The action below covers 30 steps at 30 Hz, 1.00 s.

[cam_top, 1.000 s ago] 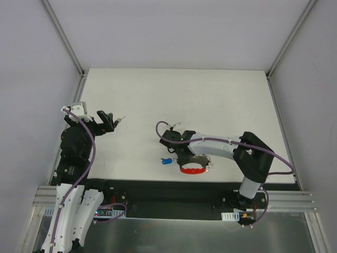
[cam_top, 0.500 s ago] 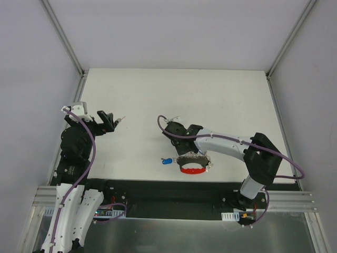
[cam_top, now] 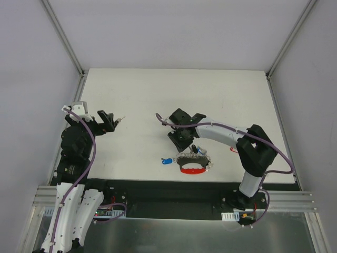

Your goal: Put the keys on the keyring

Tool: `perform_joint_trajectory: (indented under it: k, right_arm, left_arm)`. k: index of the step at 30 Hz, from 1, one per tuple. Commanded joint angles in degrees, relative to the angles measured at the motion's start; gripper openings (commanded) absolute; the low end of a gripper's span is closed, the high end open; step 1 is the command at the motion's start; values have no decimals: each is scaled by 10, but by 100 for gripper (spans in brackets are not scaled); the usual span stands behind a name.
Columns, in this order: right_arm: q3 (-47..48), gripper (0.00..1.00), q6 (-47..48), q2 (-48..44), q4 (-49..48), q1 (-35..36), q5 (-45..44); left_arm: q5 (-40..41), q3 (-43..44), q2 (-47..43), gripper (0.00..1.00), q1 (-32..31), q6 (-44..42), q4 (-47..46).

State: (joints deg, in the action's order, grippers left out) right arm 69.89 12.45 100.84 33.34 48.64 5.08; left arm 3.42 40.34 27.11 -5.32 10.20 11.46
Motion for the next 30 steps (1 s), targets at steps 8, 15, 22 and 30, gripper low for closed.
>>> perform_joint_trajectory:
  k: [8,15,22,30]
  right_arm:
    - [53,29,85,59,34,-16,89]
    - [52,29,102,67,55,-19,113]
    - [49,24,109,63,60,-21,135]
    - [50,20,115,79,60,-24,151]
  left_arm:
    - [-22,-3,14,99,-4,-10,-18]
    - [-26,-3,18,99,-4,-9,-18]
    - [-28,-3,22,99,-4,-9,-18]
    - [-29,-3,24,99,-4,-10,-18]
